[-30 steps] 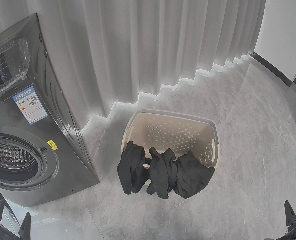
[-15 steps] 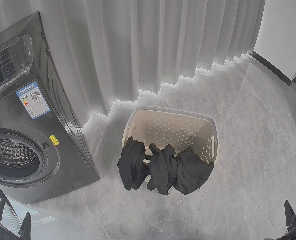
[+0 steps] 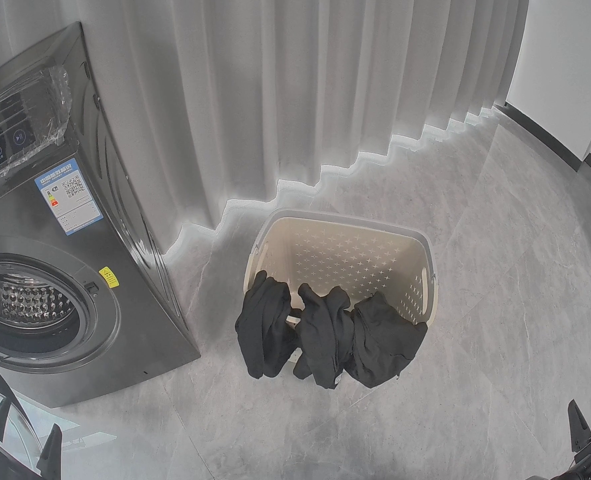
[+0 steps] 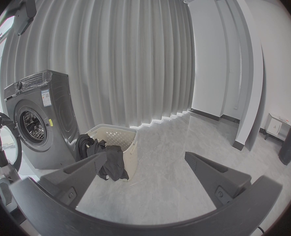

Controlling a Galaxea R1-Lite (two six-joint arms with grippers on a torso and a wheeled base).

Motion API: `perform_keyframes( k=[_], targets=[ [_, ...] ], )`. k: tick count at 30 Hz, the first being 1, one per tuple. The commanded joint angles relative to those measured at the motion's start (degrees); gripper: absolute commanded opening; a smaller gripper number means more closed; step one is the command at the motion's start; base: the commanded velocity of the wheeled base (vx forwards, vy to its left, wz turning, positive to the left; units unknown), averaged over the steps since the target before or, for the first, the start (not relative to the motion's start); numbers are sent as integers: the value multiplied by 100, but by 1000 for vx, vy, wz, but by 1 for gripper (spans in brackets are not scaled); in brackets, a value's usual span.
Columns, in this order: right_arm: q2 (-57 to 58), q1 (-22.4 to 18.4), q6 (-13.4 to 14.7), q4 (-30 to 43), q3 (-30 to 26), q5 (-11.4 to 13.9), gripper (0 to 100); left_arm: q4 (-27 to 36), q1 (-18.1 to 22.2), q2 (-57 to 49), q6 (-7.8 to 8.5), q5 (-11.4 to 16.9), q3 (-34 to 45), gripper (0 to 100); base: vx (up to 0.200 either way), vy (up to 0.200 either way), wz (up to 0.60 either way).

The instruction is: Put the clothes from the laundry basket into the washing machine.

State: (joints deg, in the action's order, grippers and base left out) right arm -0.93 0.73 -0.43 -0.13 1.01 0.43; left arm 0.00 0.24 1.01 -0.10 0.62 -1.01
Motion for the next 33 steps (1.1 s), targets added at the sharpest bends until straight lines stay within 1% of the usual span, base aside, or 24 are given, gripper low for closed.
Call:
perform_keyframes(
  k=[1, 8, 14, 33],
  targets=[
    [66, -3, -1, -4, -101, 1, 100, 0, 2, -101, 1, -1, 101, 100, 0, 0, 0],
    [66, 6, -1, -4, -101, 1, 100, 0, 2, -101, 1, -1, 101, 100, 0, 0, 0],
    [66, -3, -1, -4, -101, 1, 100, 0, 2, -101, 1, -1, 101, 100, 0, 0, -600],
    [66, 6, -1, -4, -101, 1, 100, 0, 2, -101, -8, -1, 101, 100, 0, 0, 0]
  ],
)
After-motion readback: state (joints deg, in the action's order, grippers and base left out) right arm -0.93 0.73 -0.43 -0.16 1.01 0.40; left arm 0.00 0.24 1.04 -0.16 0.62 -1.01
